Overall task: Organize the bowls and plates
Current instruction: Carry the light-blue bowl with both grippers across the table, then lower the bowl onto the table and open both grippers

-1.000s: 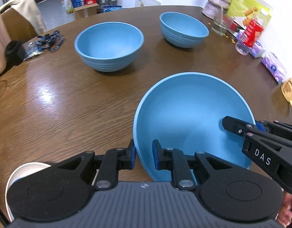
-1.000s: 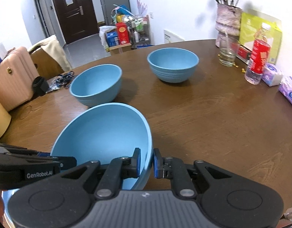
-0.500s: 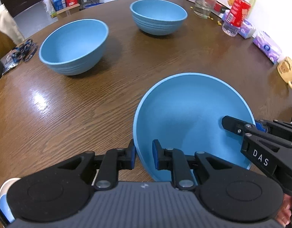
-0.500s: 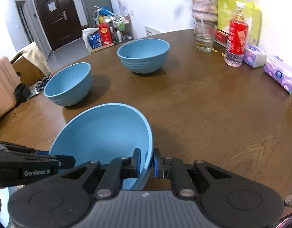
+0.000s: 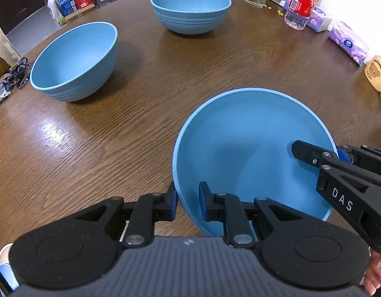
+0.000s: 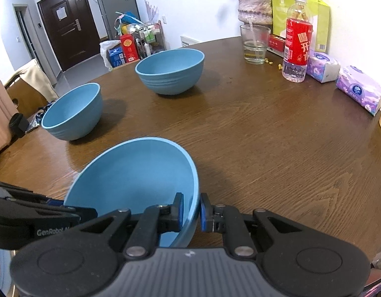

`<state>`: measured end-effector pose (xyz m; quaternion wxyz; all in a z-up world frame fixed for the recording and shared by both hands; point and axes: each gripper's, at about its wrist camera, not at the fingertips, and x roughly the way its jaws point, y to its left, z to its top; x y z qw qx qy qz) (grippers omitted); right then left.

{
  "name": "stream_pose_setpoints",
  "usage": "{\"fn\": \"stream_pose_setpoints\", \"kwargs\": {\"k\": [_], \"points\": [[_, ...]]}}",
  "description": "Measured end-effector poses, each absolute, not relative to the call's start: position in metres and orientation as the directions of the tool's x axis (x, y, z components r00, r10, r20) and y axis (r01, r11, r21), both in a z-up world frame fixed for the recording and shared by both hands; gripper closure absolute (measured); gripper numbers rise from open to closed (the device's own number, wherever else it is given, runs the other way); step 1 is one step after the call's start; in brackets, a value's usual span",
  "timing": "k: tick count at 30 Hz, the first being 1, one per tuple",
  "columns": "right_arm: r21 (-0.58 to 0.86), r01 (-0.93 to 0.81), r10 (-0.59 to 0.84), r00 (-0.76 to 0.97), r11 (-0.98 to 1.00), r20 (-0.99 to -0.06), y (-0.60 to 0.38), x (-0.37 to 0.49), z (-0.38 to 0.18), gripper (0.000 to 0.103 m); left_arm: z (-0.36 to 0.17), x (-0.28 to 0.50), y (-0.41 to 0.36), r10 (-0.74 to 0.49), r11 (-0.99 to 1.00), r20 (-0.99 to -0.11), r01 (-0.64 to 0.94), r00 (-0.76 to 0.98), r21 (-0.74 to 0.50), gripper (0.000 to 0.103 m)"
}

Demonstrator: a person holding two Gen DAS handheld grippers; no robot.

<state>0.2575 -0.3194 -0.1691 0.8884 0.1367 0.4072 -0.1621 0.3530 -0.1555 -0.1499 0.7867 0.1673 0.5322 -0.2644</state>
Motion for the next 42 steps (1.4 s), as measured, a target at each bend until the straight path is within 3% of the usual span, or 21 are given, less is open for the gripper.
{"fn": "stream_pose_setpoints", "kwargs": {"k": [21, 22, 24, 28, 31, 33, 35, 37, 39, 42], "points": [[0.149, 0.405, -0.143, 0.606, 0.902, -0.782, -0.329, 0.255, -0.173, 0.085, -0.148, 0.348, -0.157, -0.26, 0.79, -0.921, 0.613, 0.291, -0.03, 0.08], [0.154, 0.404, -0.138, 0.606, 0.902, -0.783, -0.33, 0.256, -0.172, 0.082, -0.147, 0.348, -0.156, -0.261, 0.792, -0.92, 0.61, 0.293, -0.031, 0.074], [0.166, 0.405, -0.128, 0.605, 0.899, -0.786, -0.33, 0.256, -0.169, 0.063, -0.144, 0.349, -0.154, -0.261, 0.8, -0.916, 0.599, 0.304, -0.029, 0.06], [0.164, 0.393, -0.13, 0.621, 0.905, -0.773, -0.327, 0.255, -0.161, 0.05, -0.136, 0.351, -0.145, -0.271, 0.815, -0.904, 0.579, 0.331, -0.032, 0.043], [0.165, 0.395, -0.135, 0.629, 0.904, -0.766, -0.325, 0.255, -0.154, 0.036, -0.129, 0.353, -0.138, -0.271, 0.83, -0.893, 0.557, 0.36, -0.027, 0.026], [0.173, 0.396, -0.128, 0.629, 0.902, -0.767, -0.325, 0.255, -0.151, 0.022, -0.126, 0.354, -0.133, -0.268, 0.838, -0.887, 0.545, 0.377, -0.021, 0.02], [0.185, 0.396, -0.12, 0.631, 0.899, -0.767, -0.325, 0.255, -0.147, 0.013, -0.123, 0.355, -0.127, -0.267, 0.848, -0.883, 0.529, 0.386, -0.025, 0.015], [0.188, 0.402, -0.121, 0.629, 0.896, -0.768, -0.325, 0.254, -0.145, 0.008, -0.121, 0.357, -0.12, -0.26, 0.865, -0.882, 0.5, 0.394, -0.032, 0.002], [0.187, 0.412, -0.127, 0.626, 0.892, -0.769, -0.324, 0.253, -0.144, 0.0, -0.118, 0.358, -0.114, -0.271, 0.877, -0.874, 0.477, 0.402, -0.053, 0.0], [0.186, 0.42, -0.133, 0.623, 0.888, -0.771, -0.322, 0.251, -0.143, 0.0, -0.116, 0.36, -0.103, -0.285, 0.885, -0.875, 0.457, 0.392, -0.084, 0.0]]}}
